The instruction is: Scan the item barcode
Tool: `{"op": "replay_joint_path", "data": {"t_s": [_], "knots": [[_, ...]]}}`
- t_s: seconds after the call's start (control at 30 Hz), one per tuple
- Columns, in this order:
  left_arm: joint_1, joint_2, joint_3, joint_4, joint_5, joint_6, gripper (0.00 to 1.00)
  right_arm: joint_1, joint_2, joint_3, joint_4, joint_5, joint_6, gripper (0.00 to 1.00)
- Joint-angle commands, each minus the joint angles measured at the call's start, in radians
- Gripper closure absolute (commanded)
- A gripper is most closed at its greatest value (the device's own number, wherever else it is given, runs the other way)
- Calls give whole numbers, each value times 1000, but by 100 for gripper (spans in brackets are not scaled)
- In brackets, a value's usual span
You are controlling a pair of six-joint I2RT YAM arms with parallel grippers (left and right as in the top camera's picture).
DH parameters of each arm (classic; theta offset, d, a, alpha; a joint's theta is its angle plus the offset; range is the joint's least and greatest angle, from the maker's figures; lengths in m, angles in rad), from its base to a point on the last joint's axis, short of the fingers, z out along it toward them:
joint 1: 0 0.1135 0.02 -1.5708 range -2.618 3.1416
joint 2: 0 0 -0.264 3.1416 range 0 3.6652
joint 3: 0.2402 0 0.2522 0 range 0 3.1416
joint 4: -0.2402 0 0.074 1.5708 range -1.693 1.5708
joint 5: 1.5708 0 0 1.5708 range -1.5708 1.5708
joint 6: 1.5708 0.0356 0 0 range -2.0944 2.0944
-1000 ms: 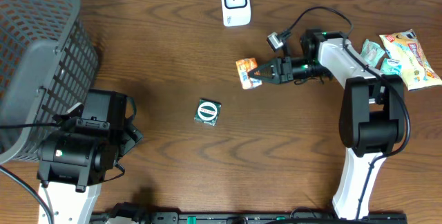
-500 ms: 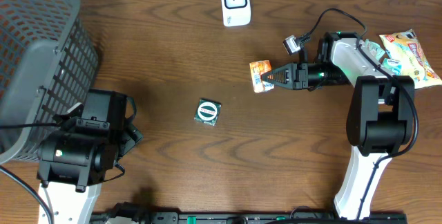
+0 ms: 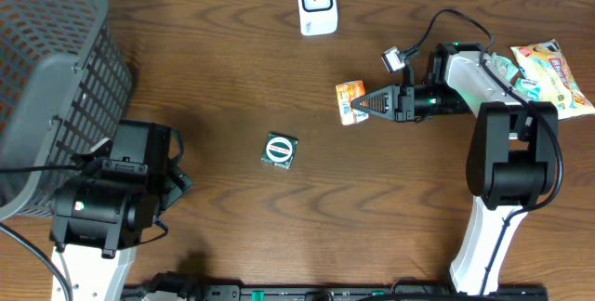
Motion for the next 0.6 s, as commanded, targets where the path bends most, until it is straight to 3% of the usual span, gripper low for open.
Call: {"op": "replay_joint_path", "data": {"t_s": [0.0, 0.43, 0.57], "knots": [[4, -5, 19, -3, -16, -10, 2, -2, -33, 0, 3, -27, -27, 99], [4, -5, 19, -3, -16, -10, 3, 33, -33, 0, 48, -27, -24, 99], [4, -5, 19, -3, -16, -10, 2, 65, -33, 0, 132, -26, 55, 99]]}}
